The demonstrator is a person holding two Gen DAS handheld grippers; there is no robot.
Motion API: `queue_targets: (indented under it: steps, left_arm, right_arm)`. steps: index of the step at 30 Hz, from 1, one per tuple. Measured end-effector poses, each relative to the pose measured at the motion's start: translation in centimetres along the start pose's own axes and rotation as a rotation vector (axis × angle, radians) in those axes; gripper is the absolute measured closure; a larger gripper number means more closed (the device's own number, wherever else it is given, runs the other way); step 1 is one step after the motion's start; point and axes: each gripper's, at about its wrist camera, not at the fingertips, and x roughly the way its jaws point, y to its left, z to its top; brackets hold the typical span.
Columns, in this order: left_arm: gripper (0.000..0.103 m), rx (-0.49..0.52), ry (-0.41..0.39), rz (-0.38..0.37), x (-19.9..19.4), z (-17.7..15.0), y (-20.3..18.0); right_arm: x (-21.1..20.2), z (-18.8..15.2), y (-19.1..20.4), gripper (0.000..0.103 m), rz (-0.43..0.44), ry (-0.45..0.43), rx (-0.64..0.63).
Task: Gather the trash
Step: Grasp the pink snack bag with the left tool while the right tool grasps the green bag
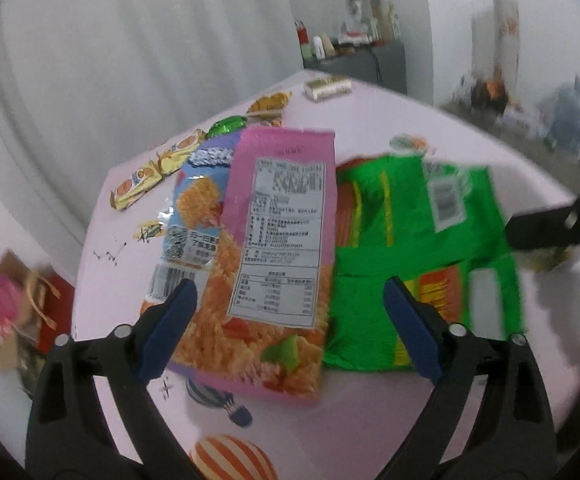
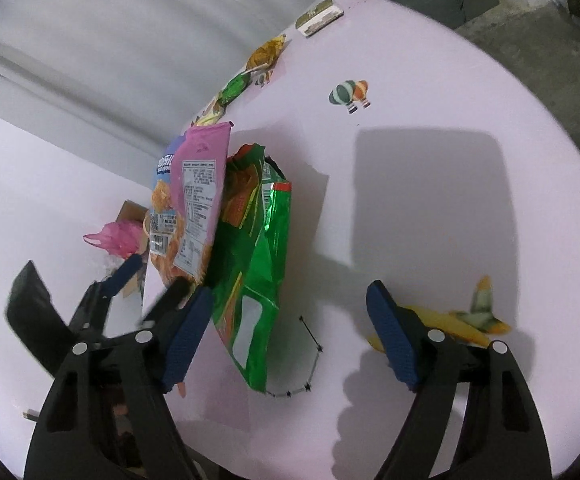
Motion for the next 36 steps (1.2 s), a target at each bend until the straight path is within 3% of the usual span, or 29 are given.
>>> queue_targets:
  steps: [5, 9, 14, 25, 28, 32, 36]
  left_arm:
    - [0.034, -0.012, 0.072, 0.001, 2.5, -0.6, 0.0]
    - [0.042, -0.043, 0.073, -0.017, 3.1, -0.5, 0.4]
    - [0.063, -0.074, 0.073, -0.045, 3.7, -0.4, 0.8]
    - [0.094, -0.144, 0.067, -0.117, 3.9, -0.7, 1.2]
    - [0.098, -0.16, 0.066, -0.131, 3.9, -0.7, 1.3]
    - [0.1, -0.177, 0.064, -0.157, 3.2, -0.8, 1.5]
    - [0.1, -0.145, 0.04, -0.177, 1.3, -1.0, 1.0]
  right_arm:
    - [1.0, 0.5, 0.1, 0.037, 0.025, 0.013, 0.003]
    - [1.3, 0.8, 0.2, 0.04, 0.035, 0.019, 0.001]
    - [1.6, 0.8, 0.1, 0.044, 0.045, 0.021, 0.001]
    - [2.0, 0.8, -0.1, 0.048, 0.08, 0.03, 0.019]
    - [2.6, 0.8, 0.1, 0.056, 0.084, 0.044, 0.018]
    - [3.2, 0.6, 0.2, 0.081, 0.078, 0.066, 0.015]
    - [2.4, 0.3, 0.0, 0.091, 0.081, 0.055, 0.009]
